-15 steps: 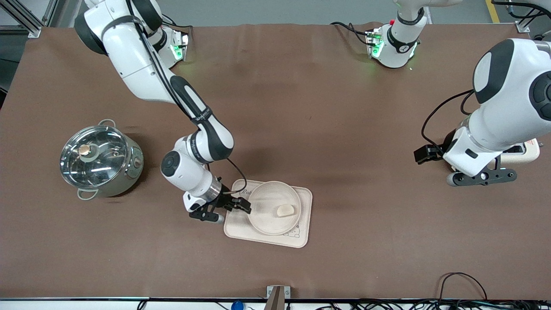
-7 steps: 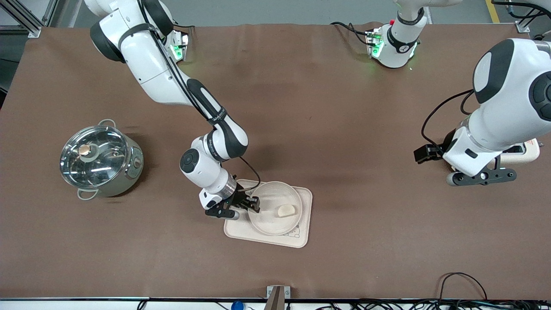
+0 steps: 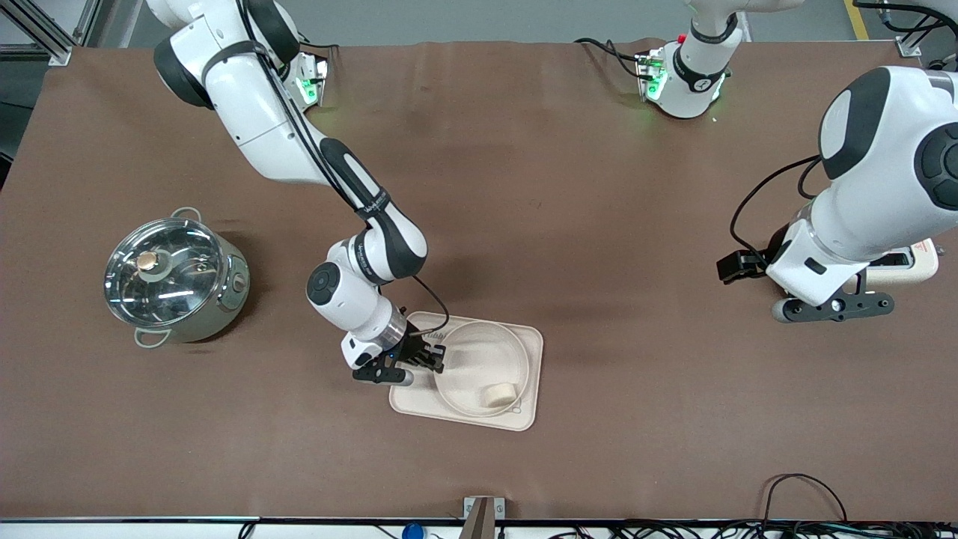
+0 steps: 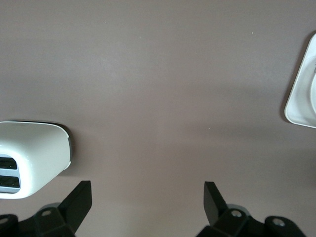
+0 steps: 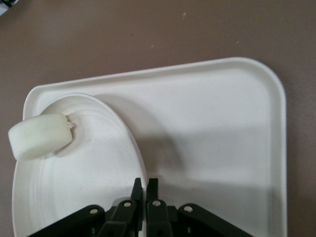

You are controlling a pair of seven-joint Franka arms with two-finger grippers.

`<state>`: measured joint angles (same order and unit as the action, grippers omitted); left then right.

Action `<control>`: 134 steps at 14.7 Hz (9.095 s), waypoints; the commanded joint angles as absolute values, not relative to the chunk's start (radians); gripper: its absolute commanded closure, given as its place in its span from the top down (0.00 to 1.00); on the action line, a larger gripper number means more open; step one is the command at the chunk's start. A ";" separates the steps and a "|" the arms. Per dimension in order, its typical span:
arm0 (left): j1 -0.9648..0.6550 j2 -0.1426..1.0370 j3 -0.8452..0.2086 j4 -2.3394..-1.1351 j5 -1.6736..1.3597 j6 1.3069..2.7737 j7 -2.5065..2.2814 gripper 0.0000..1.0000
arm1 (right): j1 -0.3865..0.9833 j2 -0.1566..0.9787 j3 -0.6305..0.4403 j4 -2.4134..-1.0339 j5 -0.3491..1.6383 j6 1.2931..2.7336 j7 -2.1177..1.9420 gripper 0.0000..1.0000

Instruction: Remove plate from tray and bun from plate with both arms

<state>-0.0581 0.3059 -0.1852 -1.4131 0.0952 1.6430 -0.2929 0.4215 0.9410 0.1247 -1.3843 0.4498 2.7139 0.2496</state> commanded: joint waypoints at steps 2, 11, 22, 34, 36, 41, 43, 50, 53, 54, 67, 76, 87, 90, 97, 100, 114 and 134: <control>-0.063 0.298 -0.186 -1.407 0.095 1.626 -0.281 1.00 | 0.381 0.781 0.234 -1.567 0.472 2.727 0.215 0.00; -0.067 0.298 -0.189 -1.410 0.091 1.625 -0.290 1.00 | 0.354 0.611 0.489 -2.115 0.503 3.229 0.229 0.00; -0.066 0.298 -0.189 -1.410 0.080 1.624 -0.290 1.00 | 0.358 0.603 0.486 -2.087 0.528 3.127 0.219 1.00; -0.208 0.310 -0.189 -1.477 0.006 1.629 -0.406 1.00 | 0.290 0.531 0.009 -1.447 0.267 2.079 0.186 1.00; -0.286 0.340 -0.189 -1.496 0.006 1.638 -0.533 1.00 | 0.198 0.482 0.002 -1.453 0.262 2.004 0.105 1.00; -0.417 0.452 -0.189 -1.519 0.006 1.716 -0.917 1.00 | 0.051 0.365 -0.009 -1.430 0.112 1.818 0.002 1.00; -0.469 0.503 -0.189 -1.534 0.006 1.784 -1.055 1.00 | 0.002 0.344 -0.011 -1.387 0.092 1.732 -0.005 1.00; -0.517 0.597 -0.190 -1.696 0.006 2.147 -1.310 0.97 | -0.026 0.054 -0.021 -1.501 0.025 1.574 0.023 1.00; -0.517 0.626 -0.190 -1.698 0.005 2.167 -1.319 0.91 | -0.025 -0.064 -0.020 -1.652 0.021 1.641 0.023 1.00; -0.517 0.635 -0.192 -1.700 0.000 2.183 -1.321 0.90 | -0.025 -0.070 -0.020 -1.655 0.023 1.632 0.023 1.00; -0.517 0.676 -0.199 -1.704 -0.021 2.204 -1.330 0.38 | -0.021 -0.061 -0.018 -1.589 0.014 1.611 0.017 1.00; -0.512 0.637 -0.206 -1.668 -0.032 2.172 -1.330 0.00 | -0.026 -0.060 -0.020 -1.575 0.005 1.592 0.009 1.00; -0.206 0.577 -0.192 -1.539 0.023 1.988 -1.059 0.02 | -0.018 -0.061 -0.017 -1.545 -0.012 1.543 0.025 1.00; -0.108 0.617 -0.192 -1.539 0.101 1.990 -0.991 0.02 | -0.012 -0.061 -0.014 -1.545 -0.014 1.542 0.023 1.00; -0.014 0.722 -0.190 -1.540 0.129 2.103 -0.884 0.24 | -0.012 -0.058 -0.015 -1.543 -0.014 1.552 0.015 1.00; -0.009 0.726 -0.190 -1.540 0.123 2.105 -0.876 0.95 | -0.012 -0.058 -0.015 -1.543 -0.012 1.555 0.018 1.00; 0.005 0.603 -0.201 -1.496 0.130 2.071 -0.734 1.00 | -0.015 -0.061 -0.015 -1.543 -0.012 1.580 0.023 1.00; 0.035 -0.018 -0.143 -1.575 0.032 1.608 -0.120 1.00 | -0.015 -0.061 -0.015 -1.545 -0.028 1.591 0.023 1.00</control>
<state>0.0509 0.0743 -0.1725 -1.4776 0.0527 1.6227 -0.1698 -0.0141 -0.0454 -0.0209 -1.5357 -0.0066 1.5958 0.0085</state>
